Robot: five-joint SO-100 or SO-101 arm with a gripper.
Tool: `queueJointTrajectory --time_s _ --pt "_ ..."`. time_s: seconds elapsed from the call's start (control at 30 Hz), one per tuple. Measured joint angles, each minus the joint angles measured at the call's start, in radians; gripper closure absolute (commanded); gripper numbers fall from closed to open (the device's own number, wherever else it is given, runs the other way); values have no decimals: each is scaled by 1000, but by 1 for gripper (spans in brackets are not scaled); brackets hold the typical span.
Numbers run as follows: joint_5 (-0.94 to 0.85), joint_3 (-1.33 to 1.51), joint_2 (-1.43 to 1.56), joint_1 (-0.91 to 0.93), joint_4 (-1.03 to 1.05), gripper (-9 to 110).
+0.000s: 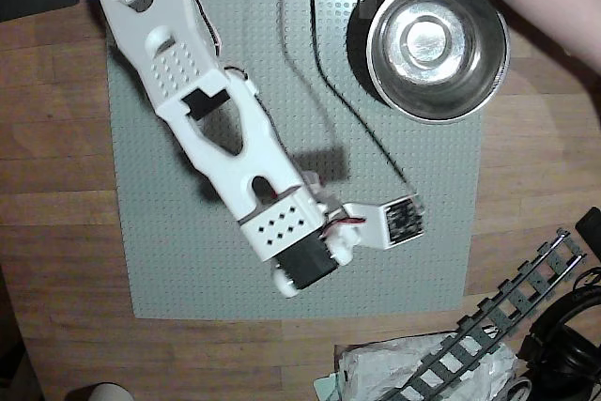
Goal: Grasp a lego block and put it in the bin.
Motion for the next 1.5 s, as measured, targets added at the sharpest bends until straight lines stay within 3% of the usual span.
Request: queueJointTrajectory --time_s 0.4,0.83,1.07,1.5 --pt "0 278 324 -307 3 102" --pt "-37 301 368 -525 2 102" --pt "-60 245 259 -540 -34 102" --pt "-74 -126 -124 -522 -37 102"
